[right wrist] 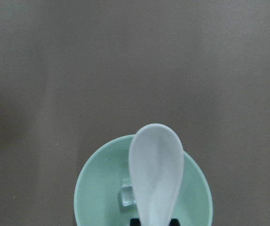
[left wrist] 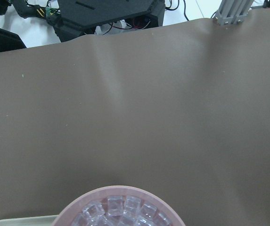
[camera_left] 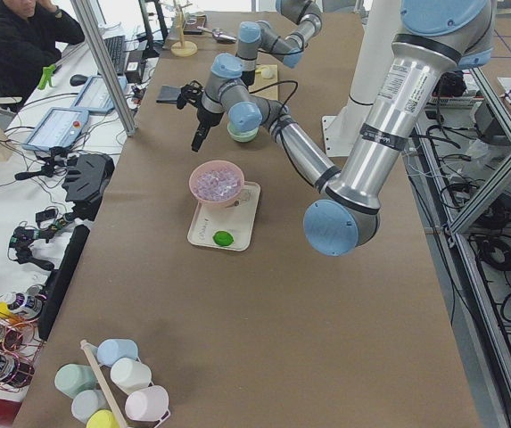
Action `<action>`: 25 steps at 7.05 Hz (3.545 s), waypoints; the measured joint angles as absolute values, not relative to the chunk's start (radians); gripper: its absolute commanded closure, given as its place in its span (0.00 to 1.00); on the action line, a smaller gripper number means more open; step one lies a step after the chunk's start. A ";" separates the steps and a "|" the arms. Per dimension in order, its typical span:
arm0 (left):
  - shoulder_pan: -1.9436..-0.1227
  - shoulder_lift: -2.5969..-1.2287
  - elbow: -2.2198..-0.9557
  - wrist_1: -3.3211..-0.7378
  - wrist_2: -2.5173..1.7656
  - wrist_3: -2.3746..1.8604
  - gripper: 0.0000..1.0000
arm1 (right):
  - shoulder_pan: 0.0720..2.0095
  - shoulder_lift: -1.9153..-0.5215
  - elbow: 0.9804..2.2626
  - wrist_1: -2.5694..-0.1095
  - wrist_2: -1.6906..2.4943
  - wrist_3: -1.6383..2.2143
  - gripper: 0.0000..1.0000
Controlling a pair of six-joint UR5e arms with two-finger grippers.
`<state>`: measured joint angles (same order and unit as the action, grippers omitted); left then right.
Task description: Put spoon and ice into bowl
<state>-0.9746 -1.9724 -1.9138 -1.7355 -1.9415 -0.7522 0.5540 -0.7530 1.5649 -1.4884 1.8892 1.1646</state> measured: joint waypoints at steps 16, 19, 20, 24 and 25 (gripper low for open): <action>-1.462 -1.724 -1.643 -1.749 -2.234 -0.212 0.02 | 1.330 -1.414 1.838 -1.731 2.287 0.075 0.00; -1.539 -1.697 -1.614 -1.667 -2.280 -0.205 0.02 | 1.433 -1.515 1.807 -1.736 2.321 0.018 0.00; -1.552 -1.679 -1.629 -1.647 -2.298 -0.208 0.02 | 1.452 -1.541 1.802 -1.738 2.338 0.017 0.00; -1.560 -1.610 -1.684 -1.637 -2.315 -0.218 0.02 | 1.507 -1.639 1.795 -1.732 2.389 0.014 0.00; -1.560 -1.603 -1.686 -1.637 -2.316 -0.218 0.02 | 1.513 -1.642 1.797 -1.732 2.390 0.014 0.00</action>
<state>-1.5604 -1.6031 -1.6859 -1.6367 -2.3160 -0.2177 1.5128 -1.6422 1.7966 -1.7316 2.3897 0.0139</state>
